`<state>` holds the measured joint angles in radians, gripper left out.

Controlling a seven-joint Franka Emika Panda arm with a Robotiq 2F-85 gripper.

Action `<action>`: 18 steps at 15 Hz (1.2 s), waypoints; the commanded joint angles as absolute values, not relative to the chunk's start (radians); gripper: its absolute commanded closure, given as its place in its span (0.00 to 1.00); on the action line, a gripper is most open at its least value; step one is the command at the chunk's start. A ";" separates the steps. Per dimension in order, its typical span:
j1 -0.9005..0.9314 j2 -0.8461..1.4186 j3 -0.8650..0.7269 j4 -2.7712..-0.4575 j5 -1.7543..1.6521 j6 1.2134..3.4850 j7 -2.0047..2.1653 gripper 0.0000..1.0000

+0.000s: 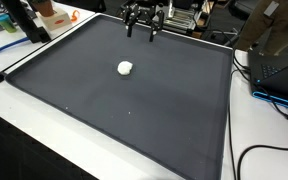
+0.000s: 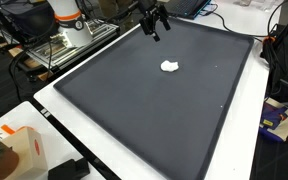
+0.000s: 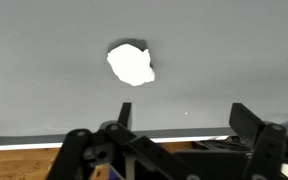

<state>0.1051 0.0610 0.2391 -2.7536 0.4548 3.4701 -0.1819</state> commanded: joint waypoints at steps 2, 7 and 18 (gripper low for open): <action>0.105 0.130 0.233 -2.756 0.462 3.577 -0.190 0.00; 0.099 0.217 0.213 -2.736 0.453 3.642 -0.209 0.00; 0.149 0.281 0.087 -2.672 0.194 3.639 -0.086 0.00</action>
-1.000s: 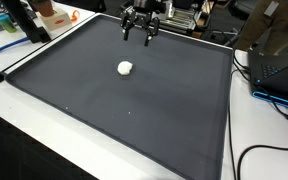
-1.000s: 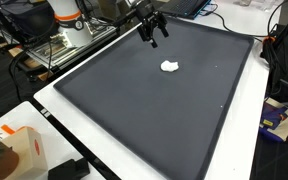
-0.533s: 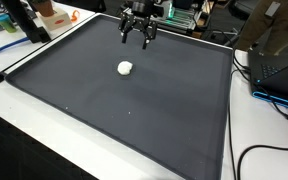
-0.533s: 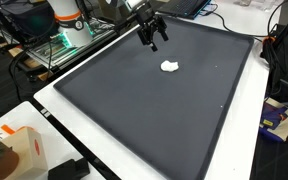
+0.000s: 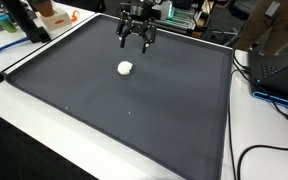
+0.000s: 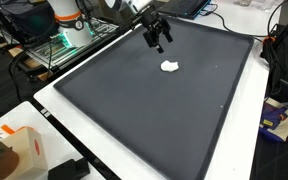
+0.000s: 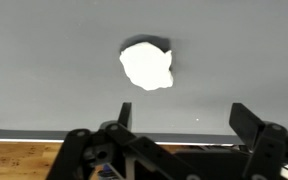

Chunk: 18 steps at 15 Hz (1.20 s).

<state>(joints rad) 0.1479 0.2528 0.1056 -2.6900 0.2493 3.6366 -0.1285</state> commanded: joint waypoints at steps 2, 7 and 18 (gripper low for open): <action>0.150 0.296 0.075 -2.661 0.189 3.633 -0.083 0.00; 0.151 0.286 0.062 -2.653 0.180 3.603 -0.075 0.00; 0.173 0.248 0.033 -2.631 0.203 3.483 -0.090 0.00</action>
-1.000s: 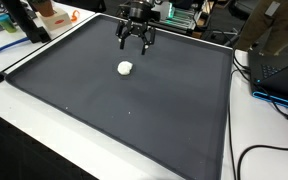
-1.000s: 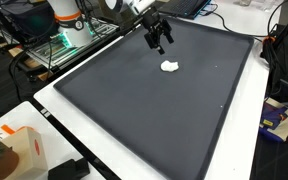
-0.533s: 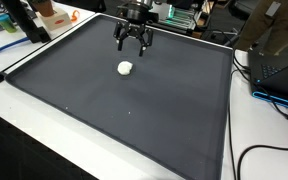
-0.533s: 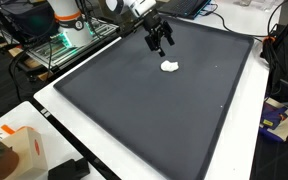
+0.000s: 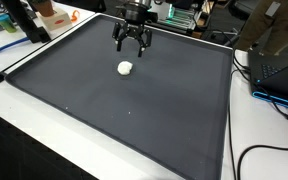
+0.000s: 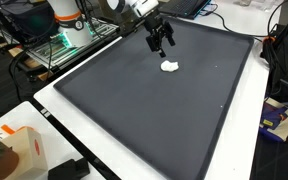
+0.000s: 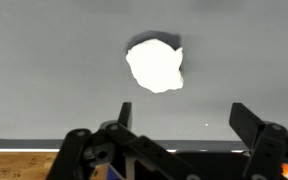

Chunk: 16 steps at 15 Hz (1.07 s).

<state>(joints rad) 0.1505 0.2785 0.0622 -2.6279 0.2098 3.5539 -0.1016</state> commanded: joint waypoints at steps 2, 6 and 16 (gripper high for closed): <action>0.168 0.240 0.043 -2.621 0.236 3.451 -0.113 0.00; 0.189 0.211 0.026 -2.600 0.254 3.382 -0.121 0.00; 0.326 0.156 -0.168 -2.521 0.215 3.158 -0.099 0.00</action>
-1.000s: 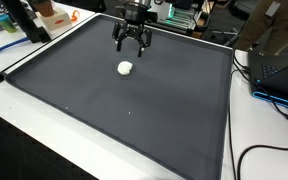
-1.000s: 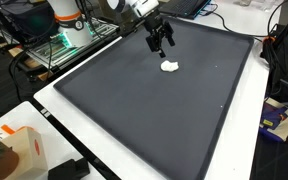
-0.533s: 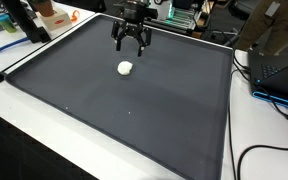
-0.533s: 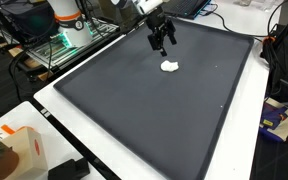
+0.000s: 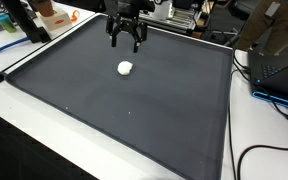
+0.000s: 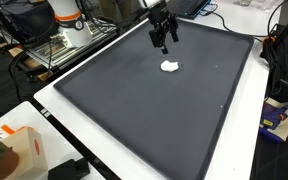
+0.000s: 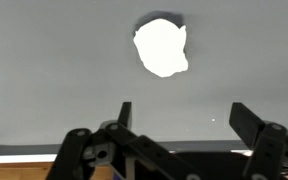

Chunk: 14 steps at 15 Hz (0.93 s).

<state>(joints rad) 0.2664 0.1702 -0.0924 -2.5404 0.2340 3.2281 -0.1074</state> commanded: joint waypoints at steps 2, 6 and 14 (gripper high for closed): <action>0.369 0.162 -0.226 -2.496 0.183 3.108 -0.080 0.00; 0.446 0.167 -0.313 -2.447 0.098 3.013 -0.013 0.00; 0.284 0.163 -0.149 -2.405 -0.017 2.955 0.076 0.00</action>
<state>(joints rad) 0.3803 0.1658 -0.2380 -2.4053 0.0345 2.9543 0.0398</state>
